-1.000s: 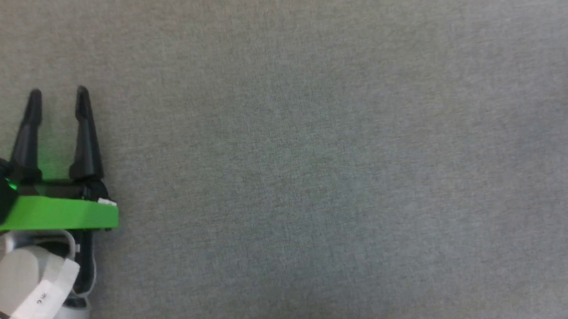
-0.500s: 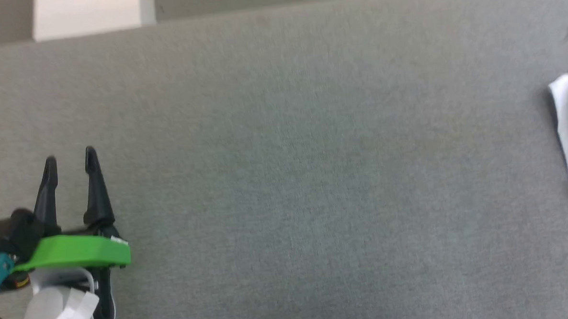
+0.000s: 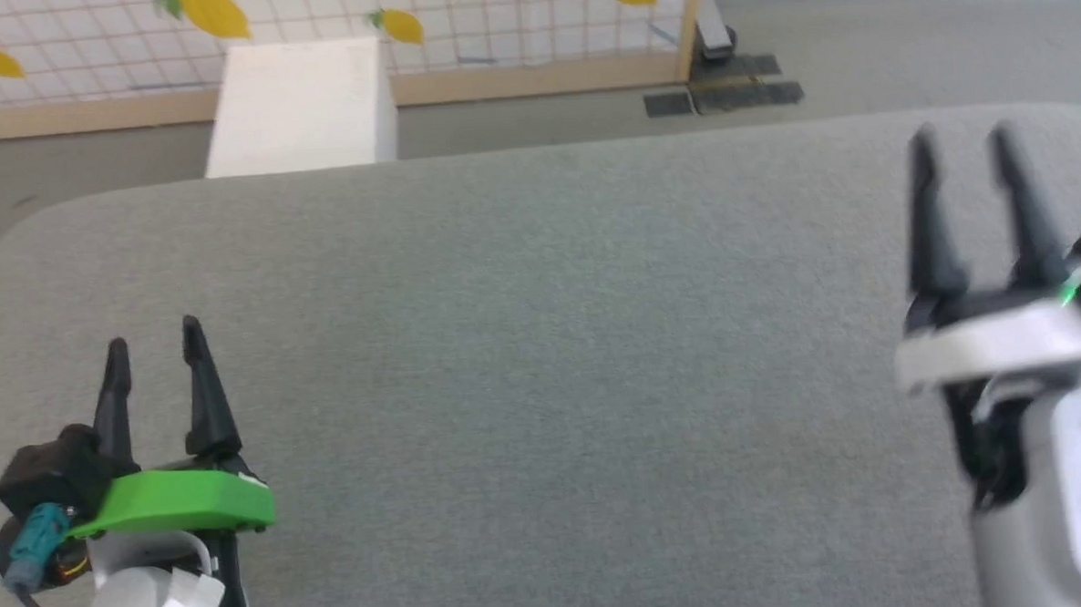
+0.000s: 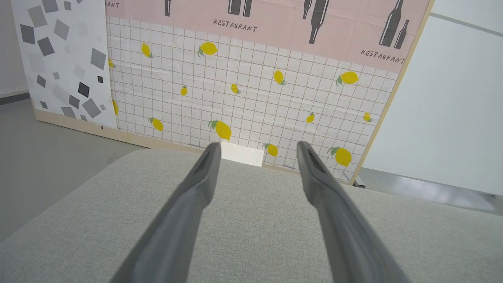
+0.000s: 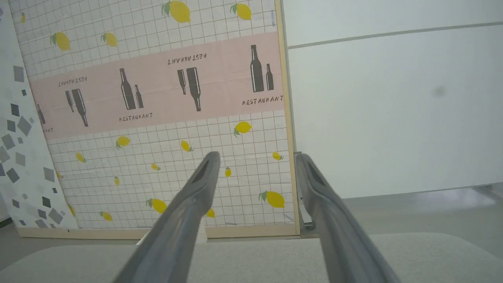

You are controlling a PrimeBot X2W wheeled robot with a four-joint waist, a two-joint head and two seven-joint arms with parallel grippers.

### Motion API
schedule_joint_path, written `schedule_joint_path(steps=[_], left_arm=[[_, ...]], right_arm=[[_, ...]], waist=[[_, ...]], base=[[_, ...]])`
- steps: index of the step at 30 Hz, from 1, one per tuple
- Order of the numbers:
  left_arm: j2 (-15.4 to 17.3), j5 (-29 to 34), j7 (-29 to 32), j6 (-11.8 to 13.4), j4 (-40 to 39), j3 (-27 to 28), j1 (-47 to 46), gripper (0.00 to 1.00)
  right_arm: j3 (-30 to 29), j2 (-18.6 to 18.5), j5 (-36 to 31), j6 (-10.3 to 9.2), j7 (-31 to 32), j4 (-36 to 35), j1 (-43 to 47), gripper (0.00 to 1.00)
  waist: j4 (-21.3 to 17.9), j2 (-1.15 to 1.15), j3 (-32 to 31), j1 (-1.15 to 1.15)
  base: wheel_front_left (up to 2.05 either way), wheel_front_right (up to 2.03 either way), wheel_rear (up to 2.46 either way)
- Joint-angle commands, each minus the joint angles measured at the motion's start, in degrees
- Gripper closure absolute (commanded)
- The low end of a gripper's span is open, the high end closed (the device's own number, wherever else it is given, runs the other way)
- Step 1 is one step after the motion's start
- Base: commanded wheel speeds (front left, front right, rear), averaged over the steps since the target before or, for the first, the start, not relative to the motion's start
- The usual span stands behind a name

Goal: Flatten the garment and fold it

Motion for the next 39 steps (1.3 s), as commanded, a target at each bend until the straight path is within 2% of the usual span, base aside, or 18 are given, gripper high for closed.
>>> schedule_joint_path(steps=[1,10,20,39], left_arm=[[-0.1,0.6,-0.3,0.5,0.2,-0.2,0.7,0.00],[-0.1,3.1,-0.3,0.2,2.7,-3.0,1.1,0.00],[0.0,5.9,1.0,-0.8,8.2,-8.0,1.0,0.00],[-0.3,3.7,0.9,-1.3,9.2,-8.4,1.4,0.00]], right_arm=[[0.9,0.1,0.7,-0.08,-0.9,0.9,1.7,0.00],[2.8,0.1,1.0,-0.08,-2.9,5.4,9.7,0.00],[3.0,0.1,0.3,-0.08,-3.1,7.1,13.6,0.00],[3.2,0.1,0.1,-0.08,-3.2,8.5,14.7,0.00]], waist=[[2.0,0.36,-2.0,0.01],[4.5,0.36,-4.1,0.01],[4.6,0.36,-5.6,0.01],[4.2,0.36,-6.1,0.01]], base=[[0.00,0.00,0.00],[0.00,0.00,0.00],[0.00,0.00,0.00],[0.00,0.00,0.00]])
